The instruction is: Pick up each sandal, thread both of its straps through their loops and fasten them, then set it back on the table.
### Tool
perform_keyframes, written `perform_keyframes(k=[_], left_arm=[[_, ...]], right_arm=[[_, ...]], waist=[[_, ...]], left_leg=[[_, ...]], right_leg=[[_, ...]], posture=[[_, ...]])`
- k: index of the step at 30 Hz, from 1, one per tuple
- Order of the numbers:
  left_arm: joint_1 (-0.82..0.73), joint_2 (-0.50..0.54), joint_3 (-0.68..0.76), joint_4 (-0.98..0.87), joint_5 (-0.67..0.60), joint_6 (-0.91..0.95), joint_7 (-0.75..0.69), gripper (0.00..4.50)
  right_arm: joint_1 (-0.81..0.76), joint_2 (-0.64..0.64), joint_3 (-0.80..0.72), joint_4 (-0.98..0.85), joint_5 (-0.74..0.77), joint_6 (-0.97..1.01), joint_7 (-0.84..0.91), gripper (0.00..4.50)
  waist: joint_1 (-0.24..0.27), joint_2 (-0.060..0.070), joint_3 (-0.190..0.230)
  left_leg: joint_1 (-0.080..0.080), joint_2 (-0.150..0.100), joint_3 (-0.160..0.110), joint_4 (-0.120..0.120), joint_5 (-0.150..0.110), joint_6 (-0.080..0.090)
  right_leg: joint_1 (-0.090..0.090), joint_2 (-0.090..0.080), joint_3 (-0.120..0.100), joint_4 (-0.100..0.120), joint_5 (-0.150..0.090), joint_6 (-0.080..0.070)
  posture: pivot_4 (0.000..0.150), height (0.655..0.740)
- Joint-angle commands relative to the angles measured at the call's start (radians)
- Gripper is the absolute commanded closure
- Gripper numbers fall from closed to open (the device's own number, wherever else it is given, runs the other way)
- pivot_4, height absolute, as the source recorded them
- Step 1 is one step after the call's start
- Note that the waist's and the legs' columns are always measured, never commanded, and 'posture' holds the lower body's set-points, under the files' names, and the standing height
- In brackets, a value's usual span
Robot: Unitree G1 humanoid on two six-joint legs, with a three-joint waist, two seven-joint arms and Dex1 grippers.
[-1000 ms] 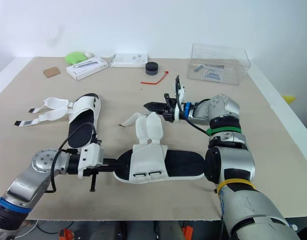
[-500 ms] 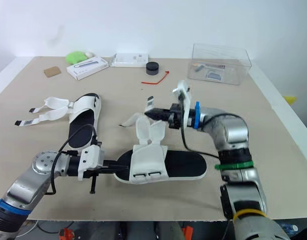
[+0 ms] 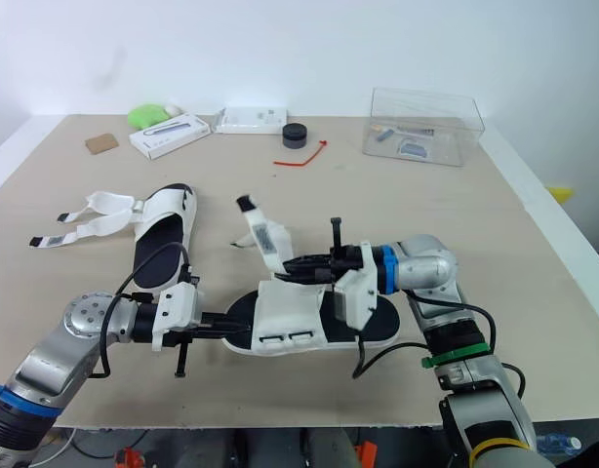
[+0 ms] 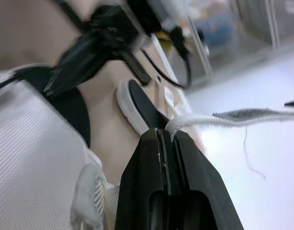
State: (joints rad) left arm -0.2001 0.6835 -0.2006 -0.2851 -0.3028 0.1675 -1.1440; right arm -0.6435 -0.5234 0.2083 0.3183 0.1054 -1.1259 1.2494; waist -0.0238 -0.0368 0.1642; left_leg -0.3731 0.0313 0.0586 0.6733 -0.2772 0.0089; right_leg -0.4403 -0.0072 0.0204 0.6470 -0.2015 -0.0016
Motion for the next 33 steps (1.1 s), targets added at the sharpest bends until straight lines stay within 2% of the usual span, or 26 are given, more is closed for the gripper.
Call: perform_keyframes(k=[1, 6, 11, 14, 19, 22, 25, 28, 31, 33], left_arm=[[-0.013, 0.0, 0.003, -0.01, 0.001, -0.019, -0.004, 4.5], [-0.015, 0.003, 0.003, -0.011, -0.002, -0.015, -0.008, 4.5], [-0.014, 0.006, 0.006, -0.01, -0.005, -0.013, -0.012, 4.5], [-0.013, 0.006, 0.007, -0.01, -0.006, -0.012, -0.013, 4.5], [-0.012, 0.004, 0.005, -0.008, -0.003, -0.014, -0.015, 4.5], [-0.015, 0.001, 0.003, -0.006, -0.001, -0.014, -0.014, 4.5], [-0.022, -0.002, 0.001, 0.0, -0.001, -0.012, -0.014, 4.5], [-0.024, -0.002, 0.002, 0.004, -0.003, -0.012, -0.017, 4.5], [-0.026, -0.001, 0.001, 0.009, -0.003, -0.013, -0.022, 4.5], [-0.028, -0.001, 0.0, 0.011, -0.003, -0.014, -0.025, 4.5]], right_arm=[[-0.049, -0.029, 0.031, 0.061, -0.039, -0.244, -0.06, 4.39], [-0.123, -0.035, 0.039, 0.164, -0.151, -0.432, -0.176, 4.39], [-0.151, -0.071, 0.091, 0.198, -0.199, -0.394, -0.272, 4.39], [-0.157, -0.11, 0.148, 0.178, -0.175, -0.353, -0.317, 3.5], [-0.162, -0.208, 0.242, 0.14, -0.124, -0.34, -0.368, 1.25], [-0.155, -0.278, 0.277, 0.131, -0.089, -0.35, -0.395, 0.15], [-0.124, -0.359, 0.297, 0.104, 0.02, -0.249, -0.391, 0.15], [-0.069, -0.419, 0.283, 0.022, 0.187, -0.056, -0.352, 0.15], [0.022, -0.489, 0.24, -0.177, 0.422, 0.309, -0.314, 0.15], [0.071, -0.53, 0.213, -0.311, 0.52, 0.492, -0.311, 0.15]], waist=[[0.0, 0.0, 0.0], [0.0, 0.0, 0.0], [0.001, 0.0, 0.0], [0.001, 0.0, 0.0], [0.001, 0.0, 0.0], [0.001, 0.0, 0.0], [0.001, 0.0, 0.0], [0.002, 0.0, 0.0], [0.001, 0.0, 0.0], [0.002, 0.0, 0.0]], left_leg=[[0.0, 0.0, 0.0, 0.0, 0.0, 0.0], [0.001, 0.0, 0.003, 0.0, 0.0, 0.0], [0.002, 0.0, 0.004, 0.0, 0.0, 0.0], [0.002, 0.0, 0.005, 0.0, 0.0, 0.0], [0.002, 0.0, 0.006, 0.0, 0.0, 0.0], [0.002, 0.0, 0.005, 0.0, 0.0, 0.0], [0.002, 0.0, 0.006, 0.0, 0.0, 0.0], [0.002, 0.0, 0.006, 0.0, 0.0, 0.0], [0.003, 0.0, 0.006, 0.0, 0.0, 0.0], [0.002, 0.001, 0.005, -0.001, 0.0, 0.0]], right_leg=[[0.0, 0.0, 0.001, 0.0, 0.0, 0.0], [0.0, -0.001, 0.003, 0.001, 0.0, -0.001], [0.0, -0.001, 0.005, 0.001, 0.0, -0.001], [0.0, -0.002, 0.005, 0.001, 0.0, -0.001], [0.0, -0.001, 0.005, 0.001, 0.0, -0.001], [0.0, -0.001, 0.005, 0.002, 0.0, -0.001], [0.0, -0.002, 0.006, 0.001, 0.0, -0.001], [0.0, -0.002, 0.006, 0.001, 0.0, 0.0], [0.0, -0.004, 0.006, 0.001, 0.0, 0.0], [0.0, -0.004, 0.005, 0.002, 0.0, -0.001]], posture=[[0.15, 0.74], [0.15, 0.74], [0.15, 0.74], [0.15, 0.74], [0.15, 0.74], [0.15, 0.74], [0.15, 0.74], [0.15, 0.74], [0.15, 0.74], [0.15, 0.74]])
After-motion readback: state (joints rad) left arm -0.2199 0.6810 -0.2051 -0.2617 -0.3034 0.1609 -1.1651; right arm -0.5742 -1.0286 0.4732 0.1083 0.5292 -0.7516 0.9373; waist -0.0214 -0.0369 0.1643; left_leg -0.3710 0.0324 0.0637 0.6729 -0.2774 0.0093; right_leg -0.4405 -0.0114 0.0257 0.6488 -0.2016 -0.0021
